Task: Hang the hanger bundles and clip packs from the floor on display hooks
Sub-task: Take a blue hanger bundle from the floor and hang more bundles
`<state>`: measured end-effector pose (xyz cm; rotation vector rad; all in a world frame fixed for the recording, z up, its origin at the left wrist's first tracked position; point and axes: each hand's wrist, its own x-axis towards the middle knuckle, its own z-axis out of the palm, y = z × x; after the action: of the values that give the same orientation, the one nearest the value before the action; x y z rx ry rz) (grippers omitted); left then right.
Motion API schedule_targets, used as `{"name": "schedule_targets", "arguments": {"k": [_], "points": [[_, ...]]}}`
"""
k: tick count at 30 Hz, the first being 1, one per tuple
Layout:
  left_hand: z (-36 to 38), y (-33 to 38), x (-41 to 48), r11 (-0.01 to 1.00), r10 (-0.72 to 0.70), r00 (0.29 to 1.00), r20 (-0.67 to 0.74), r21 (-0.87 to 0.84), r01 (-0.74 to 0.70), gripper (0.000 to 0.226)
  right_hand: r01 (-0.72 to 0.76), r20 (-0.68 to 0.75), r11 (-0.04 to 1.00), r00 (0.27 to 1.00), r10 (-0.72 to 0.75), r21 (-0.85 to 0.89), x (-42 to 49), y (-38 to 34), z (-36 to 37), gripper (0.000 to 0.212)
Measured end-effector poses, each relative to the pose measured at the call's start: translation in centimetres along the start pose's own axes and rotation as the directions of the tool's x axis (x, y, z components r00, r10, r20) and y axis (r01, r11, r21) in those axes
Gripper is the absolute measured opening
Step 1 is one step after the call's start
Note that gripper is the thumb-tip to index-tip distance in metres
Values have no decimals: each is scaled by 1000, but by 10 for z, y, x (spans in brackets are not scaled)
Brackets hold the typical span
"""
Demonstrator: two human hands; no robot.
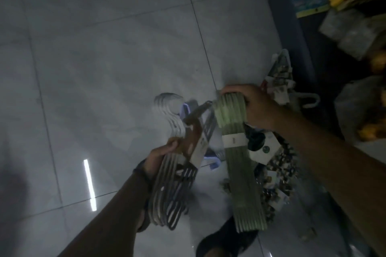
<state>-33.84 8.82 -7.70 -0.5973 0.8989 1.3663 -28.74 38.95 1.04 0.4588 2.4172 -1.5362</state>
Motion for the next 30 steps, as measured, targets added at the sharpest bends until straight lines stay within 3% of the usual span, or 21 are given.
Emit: {"name": "schedule_targets", "arguments": {"k": [3,7,9,11,12,14,16,19,21,23,27,30], "points": [[26,-19,8,982,-105,994,-42,155,111,36,-46,8,996,999,46,-71,-5,-3,33,13],[40,-34,19,946,-152,984,-92,275,172,62,-190,-128,976,976,175,-110,-17,10,73,40],[39,-36,25,887,-62,994,-89,452,96,77,-272,-157,956,955,253,-114,-20,21,86,45],[38,-35,25,714,41,998,-49,700,5,86,-334,-191,937,931,311,-101,-16,35,97,47],[37,-35,25,567,80,996,-37,823,-15,96,-357,-215,929,919,330,-95,-13,50,104,46],[37,-38,23,227,161,984,-77,973,39,116,-414,-249,908,887,388,-60,-4,77,116,41],[42,-47,23,67,263,950,-169,985,157,129,-477,-239,878,858,455,-41,-6,60,110,28],[54,-58,27,96,292,904,-313,950,298,110,-506,-260,861,839,479,-49,-11,46,113,21],[60,-59,28,150,258,906,-336,940,306,86,-497,-313,868,825,470,-8,-13,48,115,17],[65,-52,24,144,242,911,-335,941,308,77,-496,-307,865,814,493,75,-14,53,102,15],[77,-19,11,-10,247,915,-320,943,332,84,-508,-127,824,826,549,250,-33,73,67,30],[98,16,-5,-147,189,935,-299,933,328,65,-533,-16,819,836,548,212,-64,73,42,63]]}}
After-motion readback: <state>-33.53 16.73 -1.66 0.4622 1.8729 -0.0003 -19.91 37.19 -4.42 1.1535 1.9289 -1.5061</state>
